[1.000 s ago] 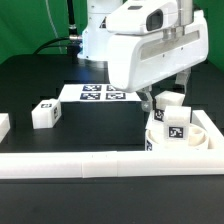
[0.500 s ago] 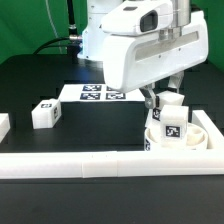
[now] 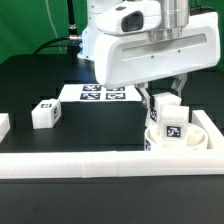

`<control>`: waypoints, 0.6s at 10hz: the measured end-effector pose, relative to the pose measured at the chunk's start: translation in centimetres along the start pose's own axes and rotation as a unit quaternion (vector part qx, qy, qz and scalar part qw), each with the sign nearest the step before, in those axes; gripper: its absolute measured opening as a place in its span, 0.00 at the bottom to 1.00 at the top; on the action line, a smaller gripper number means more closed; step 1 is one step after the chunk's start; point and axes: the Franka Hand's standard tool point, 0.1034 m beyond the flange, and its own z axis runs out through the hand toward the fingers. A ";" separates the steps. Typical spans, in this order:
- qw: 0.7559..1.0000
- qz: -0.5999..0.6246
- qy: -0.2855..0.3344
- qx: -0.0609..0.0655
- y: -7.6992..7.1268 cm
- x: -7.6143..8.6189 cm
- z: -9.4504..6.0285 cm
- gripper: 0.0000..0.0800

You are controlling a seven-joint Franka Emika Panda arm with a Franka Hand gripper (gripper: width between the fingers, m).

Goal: Assemble stool

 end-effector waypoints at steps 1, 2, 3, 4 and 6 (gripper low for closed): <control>0.998 0.061 0.011 -0.005 -0.1 -0.1 0.0 0.42; 0.993 0.119 0.023 -0.009 -0.2 -0.2 0.0 0.42; 0.986 0.166 0.026 -0.009 -0.1 -0.2 0.0 0.42; 0.973 0.231 0.030 -0.008 -0.1 -0.2 0.0 0.42; 0.947 0.317 0.040 -0.007 0.1 -0.2 0.0 0.42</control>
Offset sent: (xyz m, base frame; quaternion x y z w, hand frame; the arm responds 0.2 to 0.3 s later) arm -0.0113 0.0048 -0.0033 -0.0044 0.0086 0.2786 0.9604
